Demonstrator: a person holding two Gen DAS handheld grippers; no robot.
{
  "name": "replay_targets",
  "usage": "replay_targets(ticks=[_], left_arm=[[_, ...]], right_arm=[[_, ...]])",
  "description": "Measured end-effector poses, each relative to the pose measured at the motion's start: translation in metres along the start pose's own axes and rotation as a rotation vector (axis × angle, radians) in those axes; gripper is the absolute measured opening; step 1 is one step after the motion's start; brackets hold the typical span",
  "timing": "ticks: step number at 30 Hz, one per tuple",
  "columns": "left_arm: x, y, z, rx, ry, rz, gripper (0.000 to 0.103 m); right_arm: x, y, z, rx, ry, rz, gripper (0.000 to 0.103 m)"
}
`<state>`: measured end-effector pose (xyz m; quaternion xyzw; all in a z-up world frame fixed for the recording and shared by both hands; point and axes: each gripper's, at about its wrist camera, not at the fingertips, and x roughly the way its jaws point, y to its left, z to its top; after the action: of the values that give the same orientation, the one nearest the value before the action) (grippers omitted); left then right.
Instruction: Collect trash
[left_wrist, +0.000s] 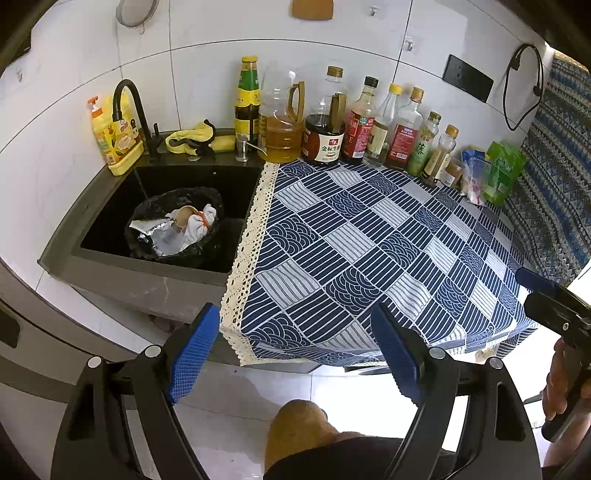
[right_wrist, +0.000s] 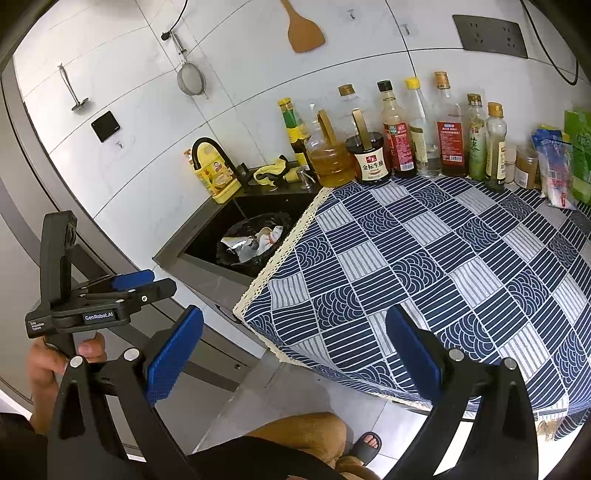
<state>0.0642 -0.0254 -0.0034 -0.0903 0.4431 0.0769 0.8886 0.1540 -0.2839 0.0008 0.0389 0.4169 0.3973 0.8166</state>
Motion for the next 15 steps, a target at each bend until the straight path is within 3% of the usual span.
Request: replay_targets(ticks=[15], left_arm=[[0.0083, 0.0037, -0.0023, 0.002, 0.024, 0.004, 0.082]], right_arm=[[0.0092, 0.0031, 0.0004, 0.006, 0.023, -0.008, 0.098]])
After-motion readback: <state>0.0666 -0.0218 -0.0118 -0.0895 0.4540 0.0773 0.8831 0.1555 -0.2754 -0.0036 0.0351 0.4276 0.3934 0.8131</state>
